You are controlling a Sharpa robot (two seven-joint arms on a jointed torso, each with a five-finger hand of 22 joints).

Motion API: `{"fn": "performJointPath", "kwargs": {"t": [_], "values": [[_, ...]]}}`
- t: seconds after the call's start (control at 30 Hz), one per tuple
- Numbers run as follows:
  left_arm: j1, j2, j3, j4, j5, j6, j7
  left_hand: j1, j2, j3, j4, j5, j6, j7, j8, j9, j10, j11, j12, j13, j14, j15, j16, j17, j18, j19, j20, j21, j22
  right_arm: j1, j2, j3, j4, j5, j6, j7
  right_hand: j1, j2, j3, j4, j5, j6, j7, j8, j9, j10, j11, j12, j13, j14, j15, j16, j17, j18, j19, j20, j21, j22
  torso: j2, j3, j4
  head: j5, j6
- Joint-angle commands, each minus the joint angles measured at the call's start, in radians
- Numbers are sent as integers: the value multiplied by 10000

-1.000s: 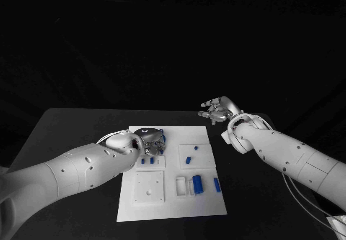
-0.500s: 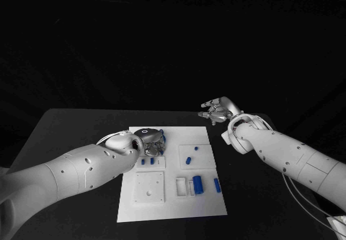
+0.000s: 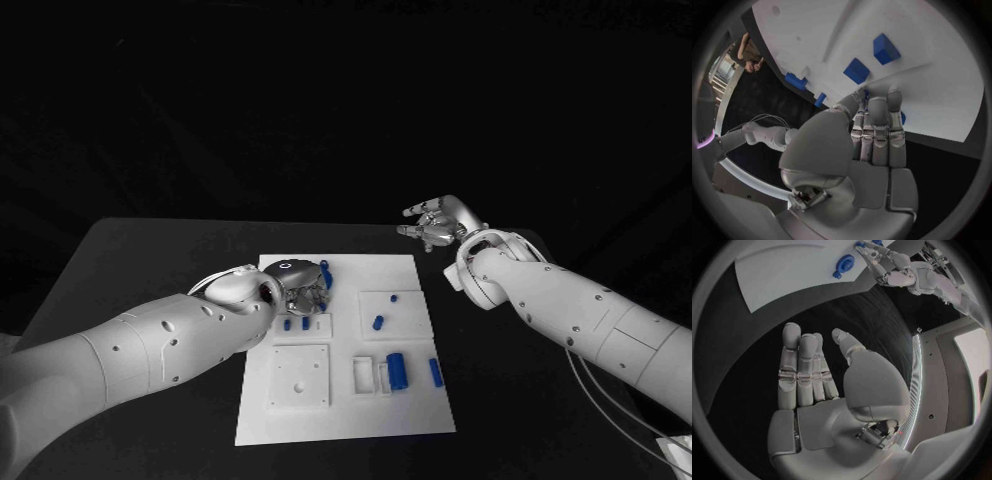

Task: Assemble the parts on the task board

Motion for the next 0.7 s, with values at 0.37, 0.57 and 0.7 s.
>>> {"fn": "performJointPath", "kwargs": {"t": [0.37, 0.57, 0.7], "values": [[-3, -622, 555, 781, 903, 176, -148, -31, 84, 14, -52, 72, 93, -6, -45, 2, 50, -4, -39, 10, 104, -4, -48, 21, 165, 52, -62, 59, 193, -4, -21, 4, 8, 20, 129, 74, -120, 18, 37, -22, 30, 43, 8, 0, 6, -60, -34, 62, -13, -79, -22, 66, -18, 28, 330, -59, -10, -16, -12, -4, 23, 62, 56], [21, -1090, 731, 1293, 1125, 343, -327, -67, 82, 18, -62, 57, 86, -7, -45, 2, 45, -2, -39, 10, 113, -3, -64, 34, 165, 60, -62, 71, 188, -4, -51, 4, 9, 22, 136, 69, -120, 18, 37, -22, 30, 43, 8, 0, 6, -60, -34, 62, -13, -79, -22, 66, -18, 28, 330, -59, -10, -16, -3, -6, 12, 95, 70], [75, -1393, 798, 1535, 1187, 501, -425, -67, 73, 17, -74, 51, 91, -8, -44, 2, 48, -3, -39, 10, 109, -4, -76, 40, 164, 56, -62, 72, 187, -5, -77, 4, 8, 22, 140, 63, -120, 18, 37, -22, 30, 43, 8, 0, 6, -60, -34, 62, -13, -79, -22, 66, -18, 28, 330, -59, -10, -16, -8, -10, 24, 111, 62]]}}
